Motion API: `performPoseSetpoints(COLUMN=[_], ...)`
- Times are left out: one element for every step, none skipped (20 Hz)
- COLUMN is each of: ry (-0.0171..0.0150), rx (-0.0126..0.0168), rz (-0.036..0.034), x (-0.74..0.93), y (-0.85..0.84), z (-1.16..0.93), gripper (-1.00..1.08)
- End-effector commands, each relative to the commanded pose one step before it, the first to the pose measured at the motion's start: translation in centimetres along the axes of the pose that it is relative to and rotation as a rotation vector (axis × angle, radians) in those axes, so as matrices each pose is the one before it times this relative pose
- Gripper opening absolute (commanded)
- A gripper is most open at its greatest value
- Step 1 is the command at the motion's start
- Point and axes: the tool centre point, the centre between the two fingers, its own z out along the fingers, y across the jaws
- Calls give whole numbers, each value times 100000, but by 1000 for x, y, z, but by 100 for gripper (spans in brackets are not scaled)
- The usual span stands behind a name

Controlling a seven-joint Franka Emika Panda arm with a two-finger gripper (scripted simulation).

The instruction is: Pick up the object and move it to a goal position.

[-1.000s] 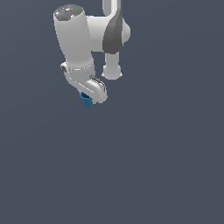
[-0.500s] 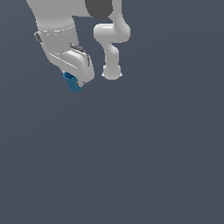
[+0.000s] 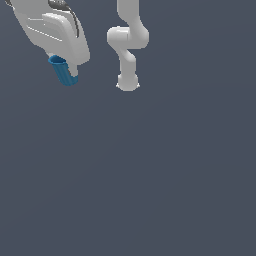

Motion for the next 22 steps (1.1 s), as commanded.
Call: performPoseSetpoints(ry=[22, 0, -2, 0, 0, 0, 0, 0, 0, 0, 0, 0, 0, 0, 0, 0, 0, 0, 0, 0, 0, 0], rx=[7, 0, -1, 0, 0, 0, 0, 0, 0, 0, 0, 0, 0, 0, 0, 0, 0, 0, 0, 0, 0, 0], rz=[-59, 0, -69, 0, 0, 0, 0, 0, 0, 0, 0, 0, 0, 0, 0, 0, 0, 0, 0, 0, 0, 0], x=[542, 212, 183, 184, 171, 158, 146, 134, 123, 112, 102, 92, 82, 72, 63, 54, 46, 37, 29, 20, 12, 4], y=[286, 103, 56, 86, 77, 69, 62, 56, 50, 44, 38, 33, 28, 23, 18, 14, 10, 7, 5, 3, 2, 0], z=[-1718, -603, -557, -512, -469, -429, -391, -357, -325, -293, -263, -233, -205, -179, -153, -129, -106, -85, -64, -44, -26, -9], gripper=[-100, -100, -100, -100, -100, -100, -100, -100, -100, -100, -100, -100, -100, -100, -100, -100, -100, -100, -100, -100, -100, -100])
